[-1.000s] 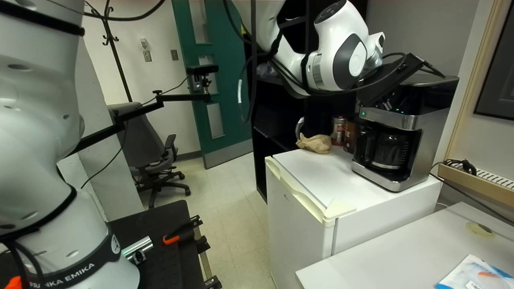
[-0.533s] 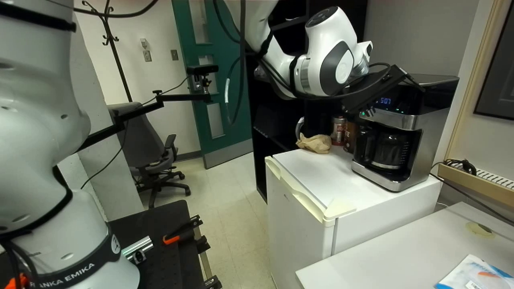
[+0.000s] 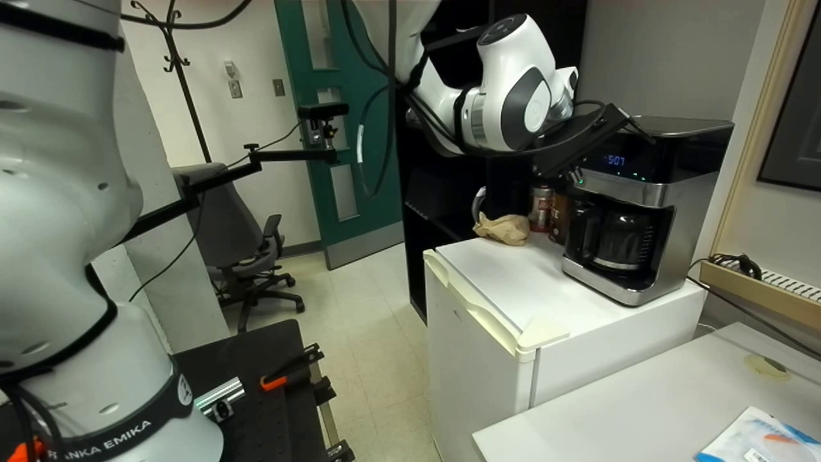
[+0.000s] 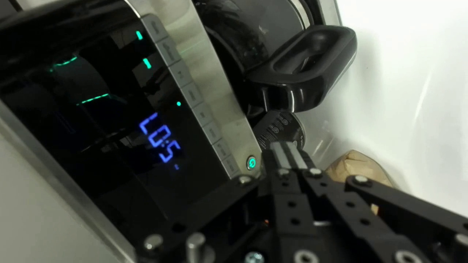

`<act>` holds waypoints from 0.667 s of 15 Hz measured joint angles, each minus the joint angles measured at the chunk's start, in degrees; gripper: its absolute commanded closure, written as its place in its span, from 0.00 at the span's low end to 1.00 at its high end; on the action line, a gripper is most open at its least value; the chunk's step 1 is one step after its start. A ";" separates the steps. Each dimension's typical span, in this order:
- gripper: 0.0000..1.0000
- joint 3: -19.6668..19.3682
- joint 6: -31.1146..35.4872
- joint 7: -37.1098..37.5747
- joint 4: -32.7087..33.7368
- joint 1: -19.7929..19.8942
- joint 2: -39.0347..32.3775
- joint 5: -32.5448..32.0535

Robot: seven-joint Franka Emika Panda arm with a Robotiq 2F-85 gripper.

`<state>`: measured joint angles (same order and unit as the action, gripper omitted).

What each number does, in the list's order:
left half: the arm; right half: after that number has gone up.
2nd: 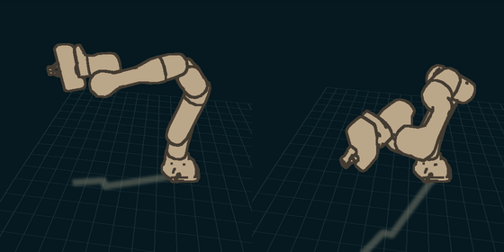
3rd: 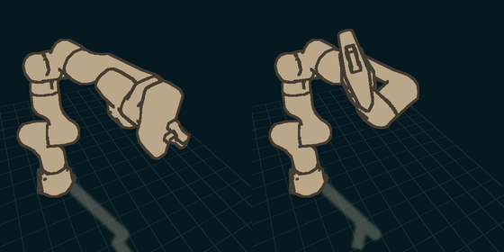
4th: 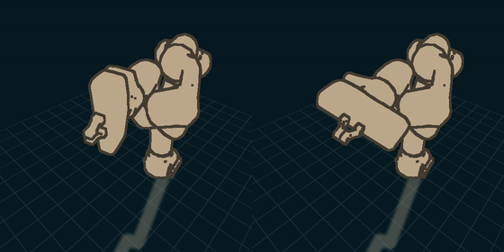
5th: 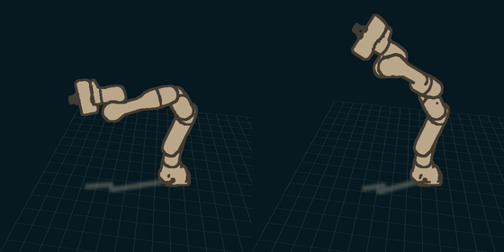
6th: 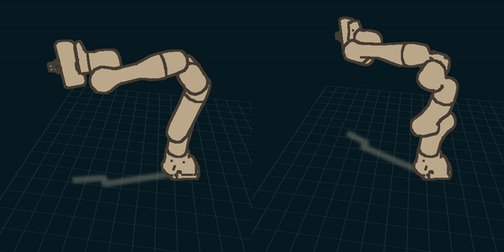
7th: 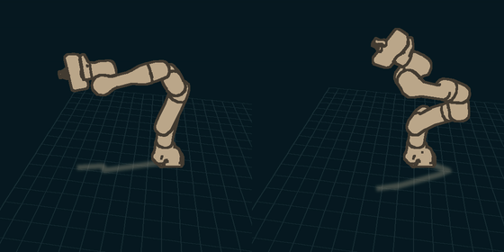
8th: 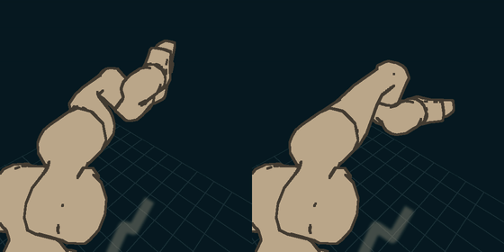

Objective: Press two buttons on the coffee maker

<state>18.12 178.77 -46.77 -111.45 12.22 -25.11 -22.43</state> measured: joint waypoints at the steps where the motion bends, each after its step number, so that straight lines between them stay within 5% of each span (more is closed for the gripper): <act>1: 1.00 -0.03 0.00 0.00 0.29 -0.44 -0.37 0.00; 10: 1.00 -3.47 -0.06 0.13 5.76 -5.73 -5.09 -0.02</act>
<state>14.65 178.70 -46.64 -105.68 6.49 -30.20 -22.45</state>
